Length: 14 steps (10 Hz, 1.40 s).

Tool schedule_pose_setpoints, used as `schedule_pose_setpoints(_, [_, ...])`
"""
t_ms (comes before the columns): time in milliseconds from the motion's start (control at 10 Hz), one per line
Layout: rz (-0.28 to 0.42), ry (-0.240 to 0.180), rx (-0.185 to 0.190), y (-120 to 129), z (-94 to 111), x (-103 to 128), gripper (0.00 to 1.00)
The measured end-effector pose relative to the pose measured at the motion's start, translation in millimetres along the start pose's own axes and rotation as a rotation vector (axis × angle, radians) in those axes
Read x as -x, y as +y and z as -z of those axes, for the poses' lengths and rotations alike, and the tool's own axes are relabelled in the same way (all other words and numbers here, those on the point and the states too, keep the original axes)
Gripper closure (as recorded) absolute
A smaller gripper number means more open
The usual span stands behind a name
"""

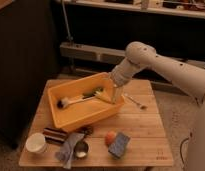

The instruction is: Place brush in table surface

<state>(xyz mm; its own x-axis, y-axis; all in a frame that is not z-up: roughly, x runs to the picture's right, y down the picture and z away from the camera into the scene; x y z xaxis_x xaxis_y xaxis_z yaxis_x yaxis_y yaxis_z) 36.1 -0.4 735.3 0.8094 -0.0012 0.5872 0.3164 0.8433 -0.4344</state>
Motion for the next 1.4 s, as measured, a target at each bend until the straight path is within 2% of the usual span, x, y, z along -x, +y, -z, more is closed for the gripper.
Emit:
schedule_pose_setpoints(700, [0.011,-0.006,0.003,-7,4,4,0.2])
schedule_pose_setpoints(900, [0.038,-0.018,0.007,-34,4,29,0.2])
schedule_pose_setpoints(1200, [0.109,-0.036,0.031,-77,-13,76,0.2])
schedule_pose_setpoints(1400, [0.145,-0.051,0.053,-99,-21,93,0.2])
